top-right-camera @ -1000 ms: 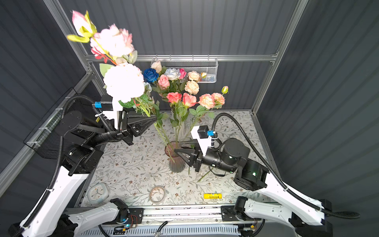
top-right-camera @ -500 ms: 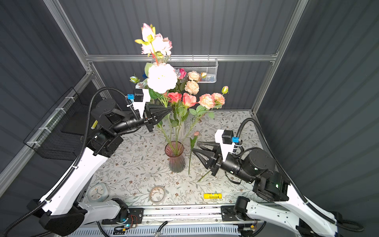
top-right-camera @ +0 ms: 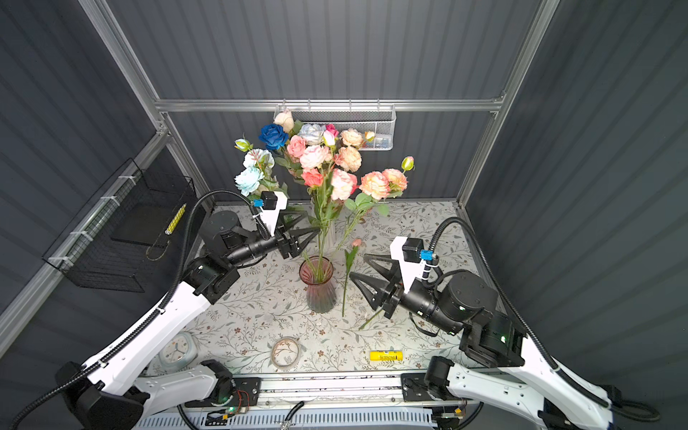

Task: Arrange the flowers into the vase
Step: 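Hold the spray stem in the vase with left gripper while right gripper opens and withdraws, then open and withdraw the left gripper while right gripper grasps the white rose stem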

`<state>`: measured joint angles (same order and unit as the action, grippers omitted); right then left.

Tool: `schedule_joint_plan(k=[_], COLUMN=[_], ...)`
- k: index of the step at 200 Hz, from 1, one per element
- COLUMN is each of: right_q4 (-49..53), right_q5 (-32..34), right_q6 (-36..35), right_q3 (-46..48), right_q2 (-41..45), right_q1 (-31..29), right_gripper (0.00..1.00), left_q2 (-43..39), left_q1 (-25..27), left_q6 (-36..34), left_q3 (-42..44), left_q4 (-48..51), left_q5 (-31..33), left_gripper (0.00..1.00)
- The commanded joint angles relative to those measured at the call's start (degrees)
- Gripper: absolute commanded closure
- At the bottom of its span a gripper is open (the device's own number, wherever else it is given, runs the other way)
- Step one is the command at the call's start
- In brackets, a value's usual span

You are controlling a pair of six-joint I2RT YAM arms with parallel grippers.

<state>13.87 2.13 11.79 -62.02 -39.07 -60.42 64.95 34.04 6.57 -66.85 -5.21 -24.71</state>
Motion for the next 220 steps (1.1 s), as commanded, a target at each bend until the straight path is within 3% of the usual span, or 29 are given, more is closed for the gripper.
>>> schedule_joint_plan(k=[1,31,38,67,117,143,174,220], right_q4=[0.57,1.79,2.46,6.10,7.27,8.10,12.78,10.85], right_q5=[1.65,3.18,3.76,7.40,11.53,8.47,3.32,-5.04], right_q6=[0.44,2.28,3.13,7.96,18.72,24.20,31.07,30.10], right_q3=[0.57,1.87,2.30,6.33,19.39,22.95,24.78,23.78], right_q2=[0.35,1.07,1.24,1.53,1.69,-0.03,-4.98,-20.52], right_q1=[-0.13,-0.13,-0.11,-0.07,2.86,10.91,26.79,46.30], right_gripper=[0.35,0.29,0.28,0.26,0.25,0.28,0.29,0.28], left_q2=[-4.21,-8.42,-9.66,-15.68,-28.84,-35.06,-39.02,-41.29], left_q1=[-0.29,-0.29,-0.29,-0.29,-0.29,-0.29,-0.27,-0.29], left_q6=[1.89,4.31,4.88,6.90,12.40,14.16,15.83,17.30], left_q3=[-1.66,-2.26,-1.84,1.47,14.73,20.39,23.51,25.30], left_q4=[-5.21,-6.97,-7.53,-7.24,-4.70,-2.52,1.63,4.77], left_q5=[2.40,5.04,5.37,8.51,12.72,15.37,17.34,18.12], left_gripper=[0.22,0.10,0.00,0.00,0.00,0.00,0.00,0.00])
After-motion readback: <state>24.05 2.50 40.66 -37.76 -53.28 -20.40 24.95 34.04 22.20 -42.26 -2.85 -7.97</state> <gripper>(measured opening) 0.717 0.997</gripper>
